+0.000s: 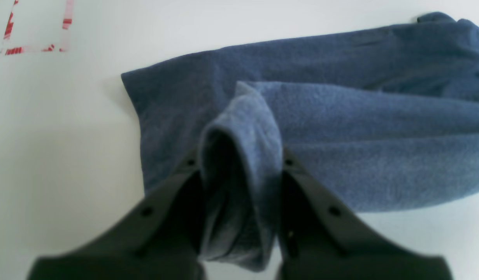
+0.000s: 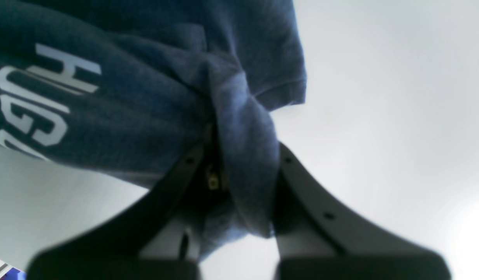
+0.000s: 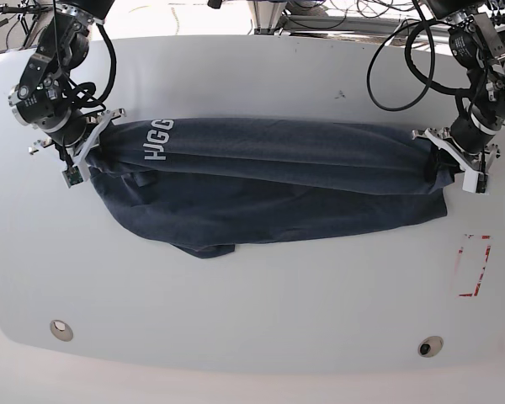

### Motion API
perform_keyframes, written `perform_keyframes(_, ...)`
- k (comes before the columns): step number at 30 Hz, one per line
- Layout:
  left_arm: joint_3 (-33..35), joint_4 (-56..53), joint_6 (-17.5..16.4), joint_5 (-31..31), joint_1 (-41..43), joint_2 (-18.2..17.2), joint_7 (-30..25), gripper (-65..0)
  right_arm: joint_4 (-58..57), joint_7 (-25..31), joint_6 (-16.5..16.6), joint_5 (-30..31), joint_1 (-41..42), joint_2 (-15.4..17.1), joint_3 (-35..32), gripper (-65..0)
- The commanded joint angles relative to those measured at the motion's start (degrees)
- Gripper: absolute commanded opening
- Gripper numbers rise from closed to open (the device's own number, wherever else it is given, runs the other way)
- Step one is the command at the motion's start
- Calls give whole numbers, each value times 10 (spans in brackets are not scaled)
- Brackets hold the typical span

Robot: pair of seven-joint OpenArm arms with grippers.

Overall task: Fold the T-shirt properly
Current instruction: 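Hold the shirt edge with both grippers, pulling it taut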

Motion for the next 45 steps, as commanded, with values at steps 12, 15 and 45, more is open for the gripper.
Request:
perform_keyframes(12,-9,12,-4,-4,62,-11,-16,-650,11,11,-1,-1,-39,-6,6,-639)
perform_keyframes(15,-9,12,-4,-4,75,-10,-16,-650,11,11,-1,-2,-48,-16,15,-637)
perform_keyframes(45,-9,10,-66,-4,135,-59,50,-281,11,11,-1,24,-123,-54,24,-78)
